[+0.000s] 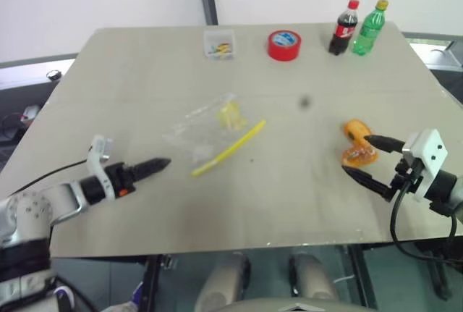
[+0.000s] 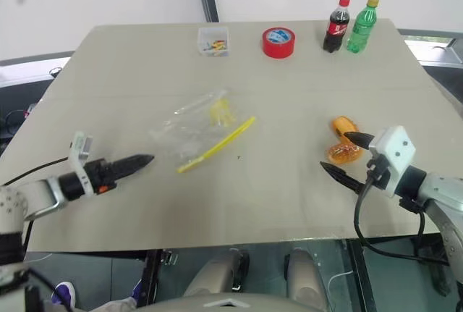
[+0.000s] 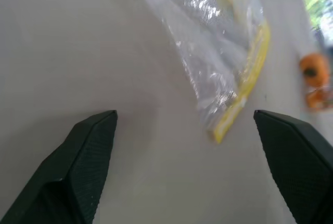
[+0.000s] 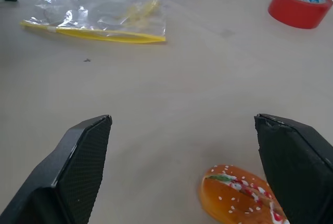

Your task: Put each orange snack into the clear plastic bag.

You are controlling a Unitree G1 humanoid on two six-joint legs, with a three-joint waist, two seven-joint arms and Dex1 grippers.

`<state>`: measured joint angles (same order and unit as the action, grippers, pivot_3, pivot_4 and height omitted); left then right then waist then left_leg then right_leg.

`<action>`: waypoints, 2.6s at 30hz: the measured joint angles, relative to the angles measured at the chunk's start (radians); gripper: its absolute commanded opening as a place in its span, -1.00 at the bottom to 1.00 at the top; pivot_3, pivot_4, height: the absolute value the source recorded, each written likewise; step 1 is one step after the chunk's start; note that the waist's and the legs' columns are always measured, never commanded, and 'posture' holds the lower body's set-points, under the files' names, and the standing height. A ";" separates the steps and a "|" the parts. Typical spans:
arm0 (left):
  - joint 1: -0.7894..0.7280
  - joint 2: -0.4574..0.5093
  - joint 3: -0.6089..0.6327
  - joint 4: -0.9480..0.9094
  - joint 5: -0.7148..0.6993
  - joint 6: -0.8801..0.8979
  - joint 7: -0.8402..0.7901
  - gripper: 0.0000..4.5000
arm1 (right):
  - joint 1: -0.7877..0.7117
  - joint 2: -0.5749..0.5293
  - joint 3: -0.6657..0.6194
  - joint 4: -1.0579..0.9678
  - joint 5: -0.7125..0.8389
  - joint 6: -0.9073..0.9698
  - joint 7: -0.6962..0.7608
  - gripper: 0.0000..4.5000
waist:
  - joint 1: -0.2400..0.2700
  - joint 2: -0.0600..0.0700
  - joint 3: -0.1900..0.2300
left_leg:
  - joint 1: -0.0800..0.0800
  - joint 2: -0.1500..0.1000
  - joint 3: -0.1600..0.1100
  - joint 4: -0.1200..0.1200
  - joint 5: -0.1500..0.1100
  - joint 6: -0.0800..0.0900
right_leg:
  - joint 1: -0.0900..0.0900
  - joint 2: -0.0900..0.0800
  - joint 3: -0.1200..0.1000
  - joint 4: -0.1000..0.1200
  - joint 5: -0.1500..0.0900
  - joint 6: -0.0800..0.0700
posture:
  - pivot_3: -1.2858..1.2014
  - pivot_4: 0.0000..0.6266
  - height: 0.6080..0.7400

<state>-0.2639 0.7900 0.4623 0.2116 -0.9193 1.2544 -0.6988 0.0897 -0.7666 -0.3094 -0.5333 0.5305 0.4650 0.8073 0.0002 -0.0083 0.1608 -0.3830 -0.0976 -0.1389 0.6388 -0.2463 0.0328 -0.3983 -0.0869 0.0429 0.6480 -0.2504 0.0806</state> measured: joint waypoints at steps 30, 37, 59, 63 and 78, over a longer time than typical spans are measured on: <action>-0.641 -0.319 -0.112 0.805 0.281 -0.047 -0.149 -0.98 | 0.106 0.089 0.153 -0.254 -0.130 -0.008 -0.211 1.00 | 0.024 0.007 -0.018 | 0.001 -0.004 -0.004 0.011 0.000 0.000 | 0.004 -0.001 -0.003 0.010 -0.005 0.008 | 0.03 -0.52 1.00; -0.618 -0.322 0.054 0.699 0.155 0.274 -0.076 -0.98 | -0.080 0.115 0.455 -0.082 -0.476 -0.165 -0.280 1.00 | -0.005 -0.006 -0.009 | -0.002 -0.004 -0.005 0.011 0.003 -0.005 | -0.002 0.000 -0.003 0.012 -0.002 0.004 | 0.03 -0.52 1.00; -0.394 -0.224 -0.044 0.406 -0.775 0.349 0.481 -1.00 | -0.546 0.504 0.706 0.746 -0.887 -0.555 -0.552 -0.04 | -0.043 -0.009 -0.008 | -0.013 -0.003 -0.003 0.012 0.005 -0.009 | -0.015 0.000 0.002 0.017 -0.001 0.001 | 0.03 -0.52 1.00; -0.335 -0.225 -0.059 0.342 -0.899 0.297 0.582 -1.00 | -0.571 0.514 0.679 0.783 -0.859 -0.582 -0.550 -0.61 | -0.045 -0.009 -0.008 | -0.013 -0.003 -0.003 0.012 0.005 -0.009 | -0.015 0.000 0.002 0.017 -0.001 0.001 | 0.03 -0.52 1.00; -0.152 -0.159 -0.165 -0.230 -0.691 -0.021 0.671 -0.25 | -0.738 0.391 0.560 0.828 -0.776 -0.579 -0.413 -1.00 | -0.040 -0.008 -0.008 | -0.013 -0.003 0.000 0.010 0.006 -0.009 | -0.015 0.001 0.004 0.015 0.000 0.000 | 0.03 -0.52 1.00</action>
<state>-0.4161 0.6305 0.2978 -0.0181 -1.6103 1.2332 -0.0278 -0.6481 -0.3754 0.2506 0.2944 -0.2452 -0.1137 0.3947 -0.0402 -0.0165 0.1526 -0.3957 -0.1001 -0.1385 0.6489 -0.2407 0.0238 -0.4133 -0.0855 0.0468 0.6635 -0.2507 0.0806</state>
